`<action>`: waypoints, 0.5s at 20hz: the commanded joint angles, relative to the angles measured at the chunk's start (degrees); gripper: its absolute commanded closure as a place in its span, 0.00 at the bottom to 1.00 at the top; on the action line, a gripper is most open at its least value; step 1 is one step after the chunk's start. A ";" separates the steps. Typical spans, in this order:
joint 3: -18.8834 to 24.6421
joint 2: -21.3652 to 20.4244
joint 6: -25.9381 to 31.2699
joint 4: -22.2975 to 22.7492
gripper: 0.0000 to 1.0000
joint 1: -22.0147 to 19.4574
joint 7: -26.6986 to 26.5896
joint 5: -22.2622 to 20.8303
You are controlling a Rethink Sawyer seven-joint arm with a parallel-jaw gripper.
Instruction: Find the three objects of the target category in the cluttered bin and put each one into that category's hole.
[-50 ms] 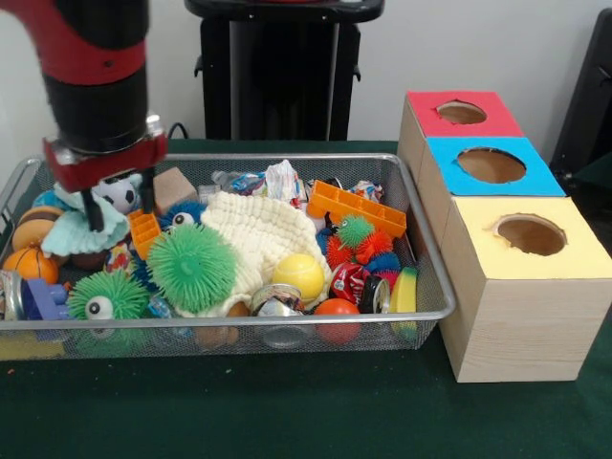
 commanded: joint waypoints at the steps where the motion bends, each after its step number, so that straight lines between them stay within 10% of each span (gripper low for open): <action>1: 7.37 7.05 -1.23 -1.02 0.00 -3.57 -15.14 -2.17; 10: 9.58 8.79 -5.32 -0.40 0.00 -5.87 -15.06 -6.51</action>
